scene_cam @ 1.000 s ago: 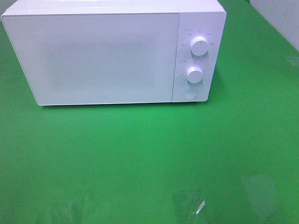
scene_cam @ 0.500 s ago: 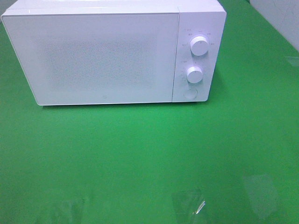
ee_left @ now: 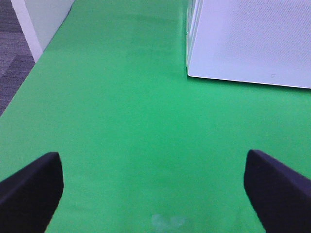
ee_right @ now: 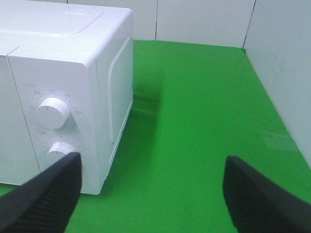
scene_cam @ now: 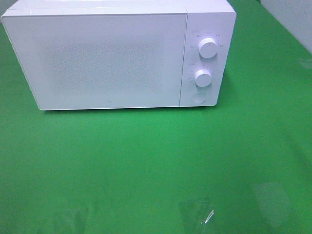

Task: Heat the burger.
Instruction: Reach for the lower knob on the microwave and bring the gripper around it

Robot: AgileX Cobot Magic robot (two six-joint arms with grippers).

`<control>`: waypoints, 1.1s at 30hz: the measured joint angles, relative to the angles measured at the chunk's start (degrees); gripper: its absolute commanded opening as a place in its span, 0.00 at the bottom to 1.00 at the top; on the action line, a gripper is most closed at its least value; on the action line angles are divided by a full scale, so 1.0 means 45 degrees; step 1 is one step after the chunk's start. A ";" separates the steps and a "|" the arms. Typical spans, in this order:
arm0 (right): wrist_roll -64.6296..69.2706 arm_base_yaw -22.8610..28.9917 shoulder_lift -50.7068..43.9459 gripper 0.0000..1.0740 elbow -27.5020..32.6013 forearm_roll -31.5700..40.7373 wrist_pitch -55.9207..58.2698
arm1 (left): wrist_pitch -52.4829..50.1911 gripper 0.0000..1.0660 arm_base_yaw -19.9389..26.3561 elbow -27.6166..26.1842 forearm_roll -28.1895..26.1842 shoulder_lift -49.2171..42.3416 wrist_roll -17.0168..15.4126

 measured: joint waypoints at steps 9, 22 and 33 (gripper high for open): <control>-0.0076 0.0000 0.2165 0.71 0.0229 0.0140 -0.2967 | 0.0000 0.89 0.0000 0.0000 0.0000 0.0000 0.0000; -0.3400 0.2177 0.5437 0.71 0.1031 0.4877 -0.7487 | 0.0000 0.89 0.0000 0.0000 0.0000 0.0000 0.0000; -0.4635 0.5870 0.7920 0.71 0.1019 0.8836 -1.1230 | 0.0000 0.89 0.0000 0.0000 0.0000 0.0000 0.0000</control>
